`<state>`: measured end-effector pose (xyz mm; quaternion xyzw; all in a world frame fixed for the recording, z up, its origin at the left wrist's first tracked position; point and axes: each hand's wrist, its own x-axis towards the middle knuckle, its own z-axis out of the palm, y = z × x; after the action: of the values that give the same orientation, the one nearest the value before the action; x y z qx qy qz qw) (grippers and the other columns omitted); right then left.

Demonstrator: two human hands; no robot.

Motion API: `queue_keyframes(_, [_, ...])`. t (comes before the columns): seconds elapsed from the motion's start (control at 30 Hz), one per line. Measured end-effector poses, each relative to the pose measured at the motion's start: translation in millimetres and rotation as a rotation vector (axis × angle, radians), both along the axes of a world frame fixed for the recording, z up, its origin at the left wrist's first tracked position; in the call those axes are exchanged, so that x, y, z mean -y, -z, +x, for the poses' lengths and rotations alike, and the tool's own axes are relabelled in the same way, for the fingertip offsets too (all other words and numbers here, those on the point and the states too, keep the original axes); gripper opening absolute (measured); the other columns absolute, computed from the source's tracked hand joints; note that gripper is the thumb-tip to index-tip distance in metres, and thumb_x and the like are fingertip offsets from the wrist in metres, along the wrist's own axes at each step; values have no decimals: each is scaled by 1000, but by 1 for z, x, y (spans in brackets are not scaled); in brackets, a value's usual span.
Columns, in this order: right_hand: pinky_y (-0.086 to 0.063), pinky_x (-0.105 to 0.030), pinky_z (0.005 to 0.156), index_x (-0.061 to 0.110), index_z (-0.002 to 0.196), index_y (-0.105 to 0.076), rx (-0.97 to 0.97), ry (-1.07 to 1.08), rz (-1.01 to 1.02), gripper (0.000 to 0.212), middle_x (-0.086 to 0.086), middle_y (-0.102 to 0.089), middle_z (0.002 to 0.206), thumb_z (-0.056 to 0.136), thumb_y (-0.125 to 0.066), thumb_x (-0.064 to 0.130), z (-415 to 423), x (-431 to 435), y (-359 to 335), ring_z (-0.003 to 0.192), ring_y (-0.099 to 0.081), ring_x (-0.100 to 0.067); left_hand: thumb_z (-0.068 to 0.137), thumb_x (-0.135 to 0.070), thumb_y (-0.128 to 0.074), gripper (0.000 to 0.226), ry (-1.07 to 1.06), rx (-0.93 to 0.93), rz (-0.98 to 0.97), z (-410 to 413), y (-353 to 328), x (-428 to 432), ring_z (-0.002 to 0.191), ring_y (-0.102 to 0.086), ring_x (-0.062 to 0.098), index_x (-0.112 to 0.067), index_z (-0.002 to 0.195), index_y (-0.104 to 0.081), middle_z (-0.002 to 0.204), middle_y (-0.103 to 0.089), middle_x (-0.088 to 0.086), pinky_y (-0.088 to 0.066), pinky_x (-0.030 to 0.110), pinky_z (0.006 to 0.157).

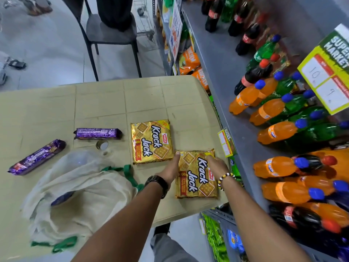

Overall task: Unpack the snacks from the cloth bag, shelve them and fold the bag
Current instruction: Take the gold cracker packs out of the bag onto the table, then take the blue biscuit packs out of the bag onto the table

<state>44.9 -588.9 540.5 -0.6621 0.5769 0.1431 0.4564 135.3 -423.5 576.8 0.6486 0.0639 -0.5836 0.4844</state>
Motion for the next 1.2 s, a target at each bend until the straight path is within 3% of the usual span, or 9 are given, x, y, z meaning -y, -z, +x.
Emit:
queue_keyframes(0.13, [-44, -39, 84, 7, 124, -58, 23, 9, -26, 69, -17, -62, 125, 78, -46, 56, -2, -9, -12, 111, -58, -36, 95, -74, -19, 76, 40, 0, 12, 5, -7, -18, 142, -33, 13, -26, 152, -35, 154, -36, -6, -18, 42, 121])
queue_keyframes(0.27, [-42, -34, 85, 14, 133, -53, 128, -92, -83, 51, -9, -61, 131, 90, -52, 41, 6, -39, -33, 118, -56, -29, 60, -101, -37, 116, -23, 28, 29, 16, -1, -66, 148, -26, 18, -37, 155, -21, 163, -24, -1, -20, 50, 122])
queue_keyframes(0.4, [-37, -25, 95, 4, 132, -57, 290, -182, -46, 42, 1, -58, 123, 93, -61, 19, 22, -93, -46, 120, -54, -19, 81, -81, -44, 86, -139, 47, -25, 18, -25, -140, 137, -42, 12, -30, 150, -35, 155, -40, -4, -30, 36, 115])
queue_keyframes(0.53, [-45, -30, 101, 16, 124, -65, 379, -383, 46, 35, 0, -66, 122, 89, -65, 14, 48, -165, -46, 112, -60, -12, 97, -58, -44, 38, -352, 20, -23, 16, -31, -234, 111, -56, 4, -30, 120, -57, 125, -63, -8, -44, 29, 96])
queue_keyframes(0.7, [-49, -32, 102, 23, 119, -67, 402, -652, 186, 36, 6, -69, 114, 86, -65, 11, 78, -260, -40, 107, -63, -6, 87, -66, -55, 71, -515, 172, 68, 14, -32, -328, 131, -48, 15, -28, 146, -43, 146, -49, -3, -35, 40, 113])
queue_keyframes(0.83, [-46, -29, 104, 25, 128, -63, 264, -936, 198, 45, 9, -62, 130, 84, -62, 31, 99, -322, -24, 119, -57, -6, 95, -61, -48, 28, -518, 258, 63, 23, -36, -372, 133, -44, 12, -52, 121, -51, 144, -47, -12, -34, 39, 113])
queue_keyframes(0.97, [-46, -28, 96, 30, 130, -60, 131, -1124, 98, 51, 9, -62, 130, 82, -57, 44, 118, -358, -18, 121, -57, -16, 93, -67, -44, 44, -426, 384, 81, 34, -31, -393, 134, -44, 7, -46, 130, -54, 142, -50, -16, -30, 35, 117])
queue_keyframes(1.07, [-50, -35, 94, 25, 115, -66, 245, -1093, -60, 36, 0, -68, 118, 82, -57, 35, 132, -374, -19, 112, -61, -23, 76, -82, -45, 86, -348, 440, 120, 39, -25, -405, 138, -39, 6, -34, 147, -44, 150, -45, -15, -28, 30, 117])
queue_keyframes(1.2, [-46, -25, 88, 15, 119, -63, 344, -836, -180, 38, -5, -67, 117, 81, -64, 16, 147, -376, -28, 109, -61, -25, 96, -66, -38, 70, -165, 714, 225, 46, -14, -420, 146, -24, 6, -27, 154, -29, 159, -27, -13, -24, 29, 118])
